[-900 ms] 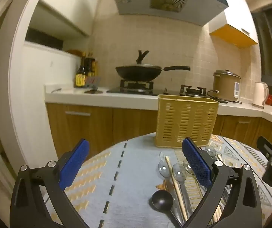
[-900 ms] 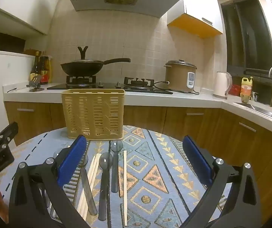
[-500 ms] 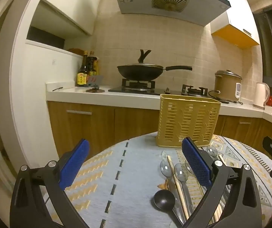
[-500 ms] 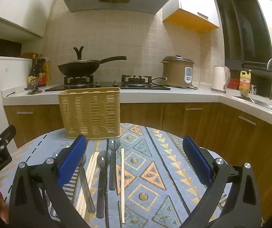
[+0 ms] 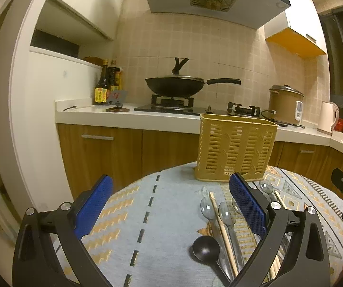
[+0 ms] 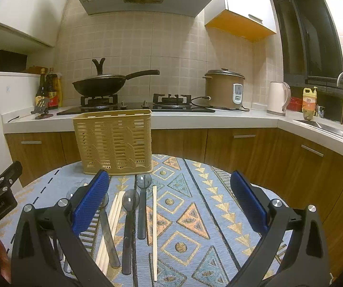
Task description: Organize utensils
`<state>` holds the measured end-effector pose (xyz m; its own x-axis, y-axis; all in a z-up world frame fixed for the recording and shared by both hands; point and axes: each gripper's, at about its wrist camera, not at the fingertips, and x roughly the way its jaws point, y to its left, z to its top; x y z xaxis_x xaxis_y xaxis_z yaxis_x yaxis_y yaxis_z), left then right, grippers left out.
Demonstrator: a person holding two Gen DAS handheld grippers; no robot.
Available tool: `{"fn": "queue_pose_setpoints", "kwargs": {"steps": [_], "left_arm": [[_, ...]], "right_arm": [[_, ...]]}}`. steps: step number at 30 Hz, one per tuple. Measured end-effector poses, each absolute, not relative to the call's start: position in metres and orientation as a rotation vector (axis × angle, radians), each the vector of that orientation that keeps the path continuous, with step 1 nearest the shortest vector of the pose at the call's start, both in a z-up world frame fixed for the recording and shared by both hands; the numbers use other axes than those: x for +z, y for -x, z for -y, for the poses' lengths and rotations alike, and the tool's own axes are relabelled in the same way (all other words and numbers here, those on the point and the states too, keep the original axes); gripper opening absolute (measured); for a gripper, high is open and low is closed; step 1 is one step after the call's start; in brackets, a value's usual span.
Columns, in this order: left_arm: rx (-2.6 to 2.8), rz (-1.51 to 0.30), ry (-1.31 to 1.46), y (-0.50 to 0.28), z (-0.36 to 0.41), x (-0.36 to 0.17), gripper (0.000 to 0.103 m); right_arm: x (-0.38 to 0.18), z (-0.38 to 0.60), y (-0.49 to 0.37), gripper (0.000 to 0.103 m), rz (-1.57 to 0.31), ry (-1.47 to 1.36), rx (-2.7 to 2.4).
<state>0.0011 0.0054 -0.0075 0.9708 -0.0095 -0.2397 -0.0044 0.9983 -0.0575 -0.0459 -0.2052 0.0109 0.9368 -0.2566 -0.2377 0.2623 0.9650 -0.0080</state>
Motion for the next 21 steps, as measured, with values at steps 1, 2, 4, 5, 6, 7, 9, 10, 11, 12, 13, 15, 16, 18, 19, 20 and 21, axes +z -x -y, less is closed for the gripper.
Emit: {"fn": "queue_pose_setpoints", "kwargs": {"steps": [1,2,4,5,6,7,9,10,11,12,13,15,16,18,19,20,21], "left_arm": [[-0.002,-0.242,0.055,-0.001,-0.0048,-0.0079,0.095],[-0.001,-0.242,0.051,-0.0013,-0.0041,-0.008,0.095],[0.005,-0.242,0.045,-0.0015,-0.0034,-0.0076,0.095],[0.005,-0.243,0.047,-0.0018,-0.0038,-0.0074,0.095],[0.003,-0.245,0.049,-0.0022,-0.004,-0.0079,0.095],[0.002,-0.248,0.051,-0.0027,-0.0043,-0.0068,0.095],[0.002,-0.252,0.055,-0.0033,-0.0043,-0.0072,0.095],[0.001,-0.253,0.056,-0.004,-0.0056,-0.0069,0.095],[0.001,-0.254,0.055,-0.0039,-0.0051,-0.0073,0.095],[0.0,-0.255,0.053,-0.0041,-0.0047,-0.0077,0.095],[-0.002,-0.257,0.052,-0.0044,-0.0055,-0.0081,0.095],[-0.002,-0.259,0.044,-0.0044,-0.0041,-0.009,0.095],[-0.002,-0.259,0.043,-0.0053,-0.0048,-0.0084,0.095],[-0.001,-0.255,0.041,-0.0044,-0.0049,-0.0085,0.095],[-0.001,-0.256,0.041,-0.0045,-0.0053,-0.0083,0.095],[-0.001,-0.257,0.041,-0.0047,-0.0058,-0.008,0.095],[-0.001,-0.258,0.043,-0.0043,-0.0061,-0.0084,0.095]], "right_arm": [[0.0111,0.2051,0.0459,0.097,-0.239,-0.024,-0.265],[0.0109,0.2049,0.0452,0.097,-0.24,-0.024,-0.264],[0.0109,0.2055,0.0459,0.097,-0.241,-0.026,-0.263],[0.0108,0.2058,0.0455,0.097,-0.243,-0.029,-0.261],[0.011,0.2065,0.0455,0.097,-0.243,-0.032,-0.26],[0.0109,0.2071,0.0456,0.097,-0.243,-0.034,-0.259],[0.0107,0.2069,0.0453,0.097,-0.244,-0.034,-0.259],[0.0107,0.2067,0.0452,0.097,-0.244,-0.034,-0.259],[0.0105,0.2072,0.0455,0.097,-0.244,-0.035,-0.258],[0.0105,0.2071,0.0455,0.097,-0.244,-0.034,-0.258],[0.0104,0.207,0.0455,0.097,-0.243,-0.034,-0.259],[0.0105,0.2071,0.0453,0.097,-0.245,-0.035,-0.259],[0.0104,0.2072,0.0453,0.097,-0.245,-0.035,-0.258],[0.0104,0.2065,0.0457,0.097,-0.245,-0.036,-0.257],[0.0102,0.2062,0.0458,0.097,-0.244,-0.036,-0.256],[0.0098,0.206,0.0458,0.097,-0.244,-0.036,-0.257],[0.0096,0.2059,0.0459,0.097,-0.244,-0.036,-0.258]]}}
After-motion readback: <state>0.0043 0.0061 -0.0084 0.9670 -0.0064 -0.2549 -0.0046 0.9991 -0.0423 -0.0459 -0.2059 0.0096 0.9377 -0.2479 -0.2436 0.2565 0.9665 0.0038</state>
